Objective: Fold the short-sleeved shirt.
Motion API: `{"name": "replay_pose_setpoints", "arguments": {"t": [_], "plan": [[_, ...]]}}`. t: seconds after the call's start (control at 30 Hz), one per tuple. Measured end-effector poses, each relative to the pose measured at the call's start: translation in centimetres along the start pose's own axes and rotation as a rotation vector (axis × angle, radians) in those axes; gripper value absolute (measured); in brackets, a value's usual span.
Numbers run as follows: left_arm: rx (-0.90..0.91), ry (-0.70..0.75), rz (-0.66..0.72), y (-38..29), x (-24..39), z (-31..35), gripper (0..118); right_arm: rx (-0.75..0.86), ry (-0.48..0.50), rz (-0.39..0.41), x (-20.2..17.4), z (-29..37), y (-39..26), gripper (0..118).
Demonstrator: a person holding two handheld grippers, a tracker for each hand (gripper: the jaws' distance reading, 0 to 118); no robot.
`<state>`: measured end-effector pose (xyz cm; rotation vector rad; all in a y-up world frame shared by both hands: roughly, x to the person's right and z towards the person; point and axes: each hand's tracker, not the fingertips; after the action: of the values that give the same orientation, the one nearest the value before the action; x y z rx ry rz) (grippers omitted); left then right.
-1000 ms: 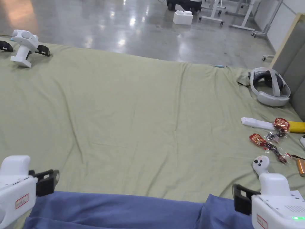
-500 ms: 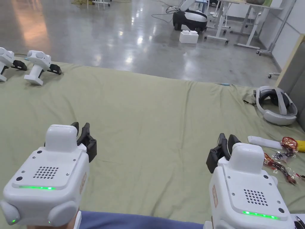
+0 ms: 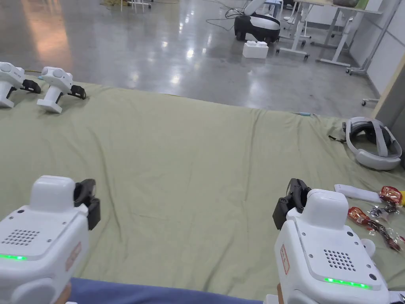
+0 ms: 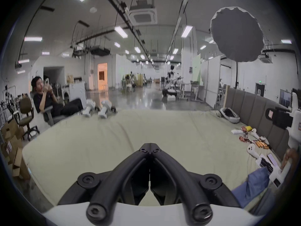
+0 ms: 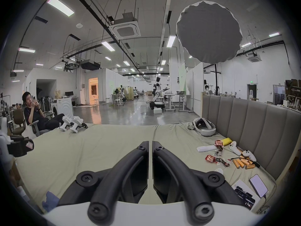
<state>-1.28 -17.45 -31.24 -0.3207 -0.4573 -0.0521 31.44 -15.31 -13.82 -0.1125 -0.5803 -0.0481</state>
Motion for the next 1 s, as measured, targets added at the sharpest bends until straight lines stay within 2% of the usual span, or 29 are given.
{"name": "replay_pose_setpoints", "arguments": {"t": [0.13,0.27,0.33,0.37,0.4,0.43,0.6,0.67,0.77,0.83,0.9,1.0], "plan": [[-0.223,-0.085,0.095,-2.3,-5.8,-1.4,2,-0.023,0.019,0.024,-0.4,-0.6,-0.4,6],[-0.413,-0.101,0.213,-5.3,-10.5,-2.4,5,-0.049,0.029,0.032,-0.7,-1.1,-1.0,6],[-0.501,-0.122,0.261,-6.7,-12.2,-2.8,22,-0.067,0.033,0.032,-0.8,-1.4,-1.2,6],[-0.533,-0.139,0.296,-7.5,-13.0,-3.0,41,-0.074,0.033,0.033,-0.9,-1.5,-1.4,6],[-0.571,-0.155,0.329,-8.2,-13.6,-3.3,73,-0.083,0.035,0.033,-0.9,-1.6,-1.5,6],[-0.616,-0.182,0.362,-9.0,-14.1,-3.7,77,-0.095,0.039,0.034,-1.0,-1.7,-1.7,6],[-0.707,-0.355,0.495,-12.1,-15.1,-4.6,77,-0.136,0.044,0.047,-1.1,-1.9,-2.4,6],[-0.775,-0.453,0.596,-13.9,-15.2,-5.4,77,-0.146,0.045,0.049,-1.0,-1.9,-2.7,6],[-0.878,-0.511,0.686,-16.6,-14.8,-6.5,76,-0.159,0.044,0.05,-0.9,-1.8,-2.9,6],[-0.795,-0.514,0.727,-17.4,-14.9,-6.3,76,-0.168,0.044,0.048,-0.8,-1.8,-3.0,6],[-0.761,-0.543,0.833,-17.8,-15.1,-6.2,76,-0.172,0.042,0.047,-0.7,-1.8,-3.0,6],[-0.75,-0.566,0.838,-18.3,-14.9,-5.7,73,-0.179,0.042,0.047,-0.6,-1.7,-3.1,6]]}}
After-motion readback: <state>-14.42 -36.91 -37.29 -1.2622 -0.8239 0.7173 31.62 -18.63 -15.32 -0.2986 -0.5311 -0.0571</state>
